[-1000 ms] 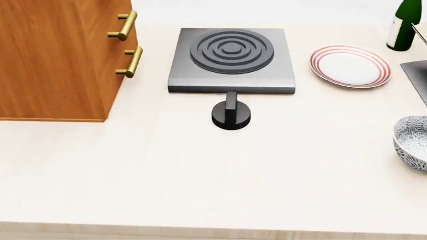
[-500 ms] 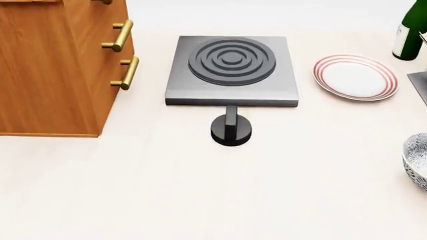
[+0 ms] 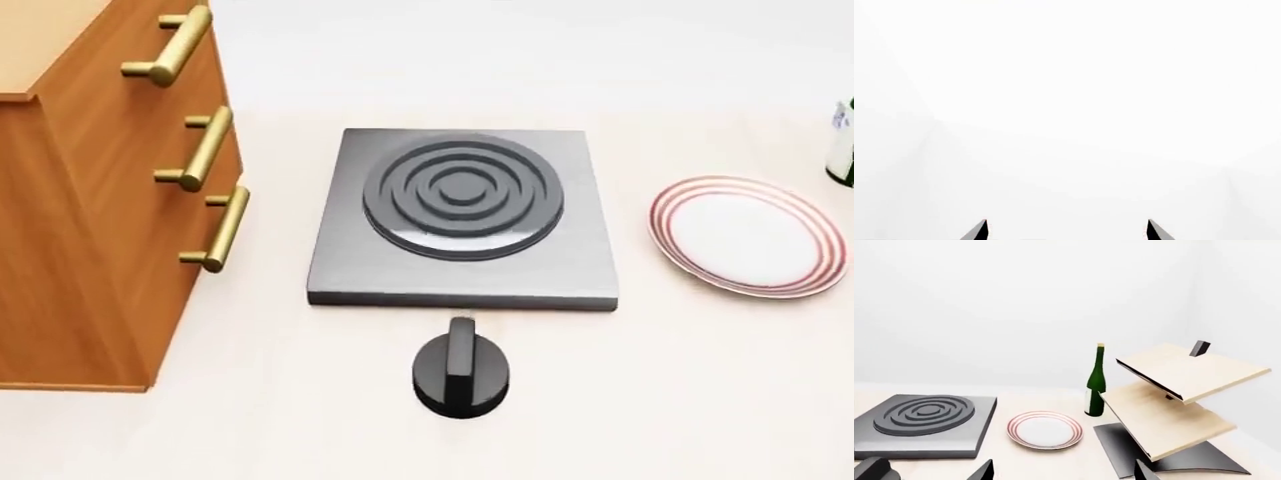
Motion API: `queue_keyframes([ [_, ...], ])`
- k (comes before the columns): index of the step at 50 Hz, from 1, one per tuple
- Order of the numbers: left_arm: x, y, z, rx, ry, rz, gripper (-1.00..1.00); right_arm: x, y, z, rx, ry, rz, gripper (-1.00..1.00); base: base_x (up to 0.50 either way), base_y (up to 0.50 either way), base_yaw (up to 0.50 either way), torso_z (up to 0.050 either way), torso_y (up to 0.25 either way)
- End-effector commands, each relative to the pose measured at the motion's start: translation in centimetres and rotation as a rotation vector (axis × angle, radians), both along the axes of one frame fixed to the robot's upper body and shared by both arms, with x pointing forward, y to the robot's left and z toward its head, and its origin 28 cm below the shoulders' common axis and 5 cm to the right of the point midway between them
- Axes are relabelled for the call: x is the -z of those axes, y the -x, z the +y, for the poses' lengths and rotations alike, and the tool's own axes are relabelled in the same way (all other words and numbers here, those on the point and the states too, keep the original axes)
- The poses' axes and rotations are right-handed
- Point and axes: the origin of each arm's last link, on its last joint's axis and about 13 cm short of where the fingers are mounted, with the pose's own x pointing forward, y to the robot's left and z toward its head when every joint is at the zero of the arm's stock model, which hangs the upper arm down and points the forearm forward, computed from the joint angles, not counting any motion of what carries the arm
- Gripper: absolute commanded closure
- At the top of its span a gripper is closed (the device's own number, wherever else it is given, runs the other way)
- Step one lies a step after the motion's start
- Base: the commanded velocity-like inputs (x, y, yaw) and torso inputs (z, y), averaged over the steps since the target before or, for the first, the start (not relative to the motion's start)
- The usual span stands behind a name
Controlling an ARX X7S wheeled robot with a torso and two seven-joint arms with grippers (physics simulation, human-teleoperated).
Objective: Put the bowl on the stove.
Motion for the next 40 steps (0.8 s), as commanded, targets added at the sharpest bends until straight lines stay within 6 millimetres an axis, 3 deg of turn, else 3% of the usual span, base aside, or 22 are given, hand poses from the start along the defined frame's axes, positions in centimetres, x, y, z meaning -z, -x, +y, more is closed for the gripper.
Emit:
queue_keyframes([
  [1,0.0,0.1,0.4,-0.047,-0.008,-0.034,-1.00,0.3,0.4,-0.2,0.019,0.018,0.004,-1.00,0.50,0.00,0.00,0.000,0.000],
  [35,0.1,0.0,0.3,-0.044,-0.010,-0.028,-1.00,0.7,0.2,-0.2,0.019,0.016,0.025,-1.00,0.50,0.00,0.00,0.000,0.001],
  [40,0.1,0.0,0.3,-0.042,-0.010,-0.026,-1.00,0.6,-0.6,-0.1,0.013,0.049,0.081,-1.00,0.38,0.00,0.00,0.000,0.000],
])
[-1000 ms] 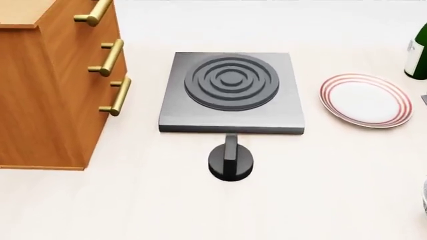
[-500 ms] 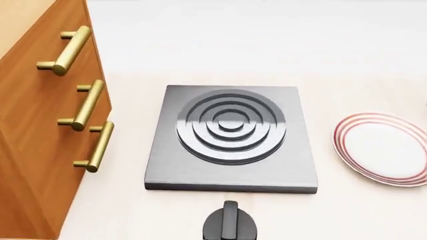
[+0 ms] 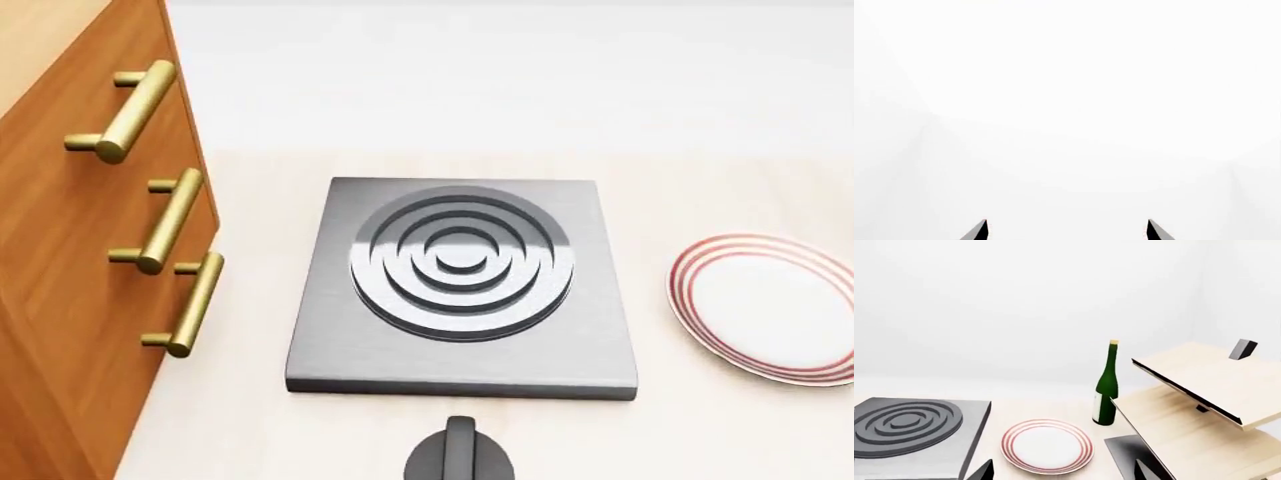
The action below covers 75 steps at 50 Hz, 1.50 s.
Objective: Put the bowl on the stove.
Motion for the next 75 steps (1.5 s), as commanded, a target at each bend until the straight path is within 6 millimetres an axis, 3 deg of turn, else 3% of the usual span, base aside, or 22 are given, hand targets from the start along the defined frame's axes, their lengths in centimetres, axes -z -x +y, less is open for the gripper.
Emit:
queue_keyframes([
  [1,-0.1,0.1,0.4,-0.047,-0.007,-0.033,-1.00,0.0,-0.4,-0.2,0.014,0.060,0.070,-1.00,0.00,0.00,0.00,0.000,0.000],
  [10,0.1,-0.1,0.3,-0.043,-0.007,-0.027,-1.00,-4.6,-0.6,-2.0,-0.009,0.136,0.173,-1.00,0.00,0.00,0.00,0.000,0.000],
  [16,0.2,-0.2,0.3,-0.040,-0.007,-0.025,-1.00,-5.5,0.0,-3.2,-0.029,0.081,0.264,-1.00,0.00,0.00,0.00,0.000,0.000],
  [29,0.3,-0.4,0.2,-0.037,-0.008,-0.019,-1.00,-3.8,0.6,-4.6,-0.023,0.008,0.503,-1.00,0.00,0.00,0.00,0.000,0.000],
  [47,0.3,-0.3,0.2,-0.040,-0.010,-0.018,-1.00,-2.3,0.3,-4.7,-0.029,-0.050,0.572,-1.00,0.00,0.00,0.00,0.000,0.000],
  [75,0.3,-0.4,0.3,-0.040,-0.012,-0.015,-1.00,1.2,-3.8,-4.0,-0.039,-0.056,0.644,-1.00,0.00,0.00,0.00,0.000,0.000],
])
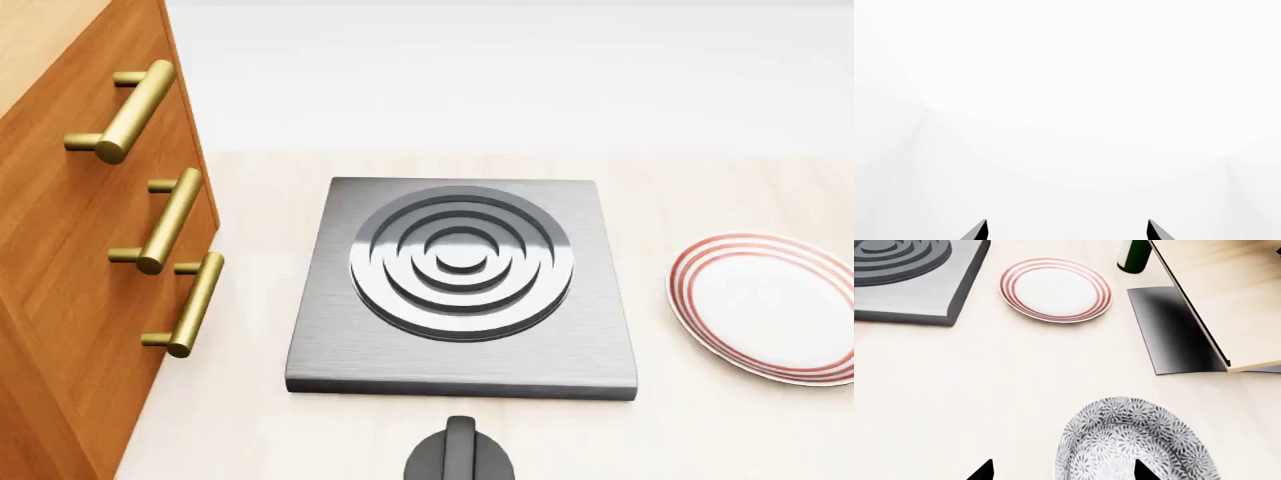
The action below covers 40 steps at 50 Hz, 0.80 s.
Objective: Put the bowl on the stove.
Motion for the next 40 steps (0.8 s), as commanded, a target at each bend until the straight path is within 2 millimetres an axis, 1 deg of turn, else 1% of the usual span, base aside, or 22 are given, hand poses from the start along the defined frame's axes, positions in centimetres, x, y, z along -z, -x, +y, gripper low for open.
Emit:
queue_keyframes([
  [1,0.0,0.0,0.3,-0.047,-0.008,-0.034,-1.00,1.4,-1.6,0.0,0.019,-0.016,0.018,-1.00,0.00,0.00,0.00,0.000,0.000],
  [4,0.0,0.0,0.3,-0.046,-0.009,-0.034,-1.00,1.6,-2.3,0.0,0.025,-0.025,0.020,-1.00,0.00,0.00,0.00,0.000,0.000],
  [11,0.0,0.0,0.3,-0.046,-0.009,-0.034,-1.00,2.3,-3.3,0.0,0.026,-0.003,0.041,-1.00,0.00,0.00,0.00,0.000,0.000],
  [16,0.0,0.0,0.3,-0.045,-0.011,-0.033,-1.00,2.6,-3.5,-0.2,0.046,-0.007,0.042,-1.00,0.00,0.00,0.00,0.000,0.000],
  [23,-0.1,0.1,0.3,-0.047,-0.013,-0.036,-1.00,3.7,-4.0,-0.1,0.063,-0.027,0.062,-1.00,0.00,0.00,0.00,0.000,0.000],
  [40,-0.2,0.1,0.3,-0.048,-0.013,-0.037,-1.00,6.1,-4.1,0.1,0.083,-0.043,0.109,-1.00,0.00,0.00,0.00,0.000,0.000],
])
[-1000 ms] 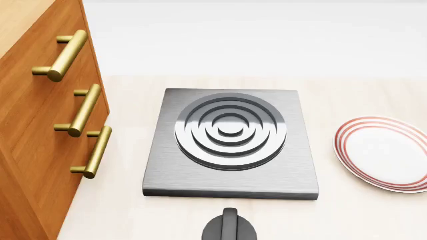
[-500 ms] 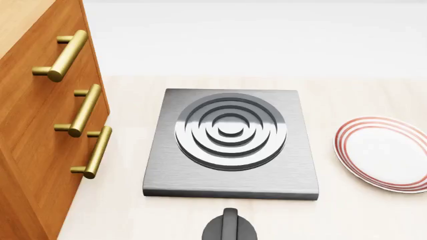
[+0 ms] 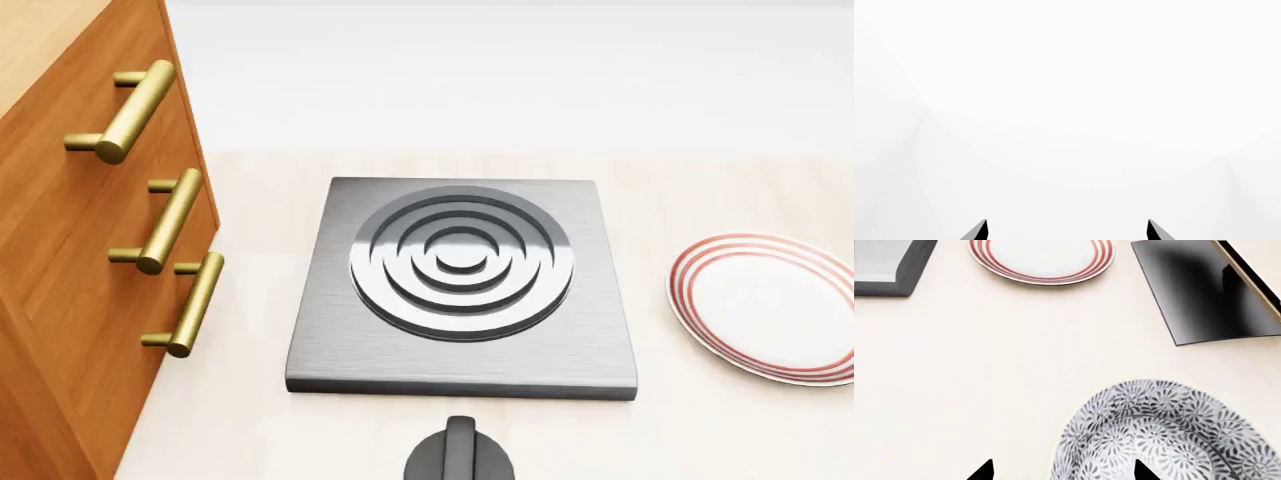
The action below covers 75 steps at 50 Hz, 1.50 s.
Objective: Put the bowl on the stove.
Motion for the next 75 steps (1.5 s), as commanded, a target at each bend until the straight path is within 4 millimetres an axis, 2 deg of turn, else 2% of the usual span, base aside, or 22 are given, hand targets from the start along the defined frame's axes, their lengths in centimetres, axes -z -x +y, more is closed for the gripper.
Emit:
queue_keyframes([
  [1,-0.1,0.1,0.4,-0.047,-0.006,-0.038,-1.00,1.6,0.0,0.0,0.021,-0.014,0.016,-1.00,0.00,0.00,0.00,0.000,0.000],
  [18,-0.1,0.1,0.4,-0.049,-0.008,-0.036,-1.00,3.8,0.1,0.1,0.075,-0.019,0.062,-1.00,0.00,0.00,0.00,0.000,0.000],
  [30,0.0,0.0,0.4,-0.049,-0.008,-0.035,-1.00,3.9,0.4,0.2,0.081,-0.024,0.062,-1.00,0.00,0.00,0.00,0.000,0.000],
  [34,0.0,0.0,0.4,-0.048,-0.008,-0.035,-1.00,3.3,0.5,0.2,0.073,-0.006,0.029,-1.00,0.00,0.00,0.00,0.000,0.000],
  [35,0.0,0.0,0.4,-0.049,-0.008,-0.034,-1.00,3.2,0.5,0.2,0.072,0.003,0.017,1.00,0.00,0.00,0.00,0.000,0.000],
  [47,0.1,0.0,0.4,-0.047,-0.003,-0.032,-1.00,0.7,-0.1,-0.1,0.029,0.086,-0.103,1.00,0.00,0.00,0.00,0.000,0.000],
  [55,0.2,-0.1,0.4,-0.045,0.000,-0.031,-1.00,-2.1,-1.2,0.4,-0.061,0.132,-0.226,1.00,0.00,0.00,0.00,0.000,0.000],
  [63,0.2,-0.1,0.4,-0.045,0.001,-0.031,-1.00,-4.3,-3.1,1.5,-0.176,0.165,-0.278,1.00,0.00,0.00,0.00,0.000,0.000],
  [69,0.2,-0.1,0.4,-0.048,0.002,-0.031,-1.00,-5.2,-5.2,2.6,-0.263,0.186,-0.296,1.00,0.00,0.00,0.00,0.000,0.000],
  [75,0.3,-0.1,0.4,-0.049,0.001,-0.029,-1.00,-7.0,-7.6,4.2,-0.350,0.228,-0.332,1.00,0.00,0.00,0.00,0.000,0.000],
])
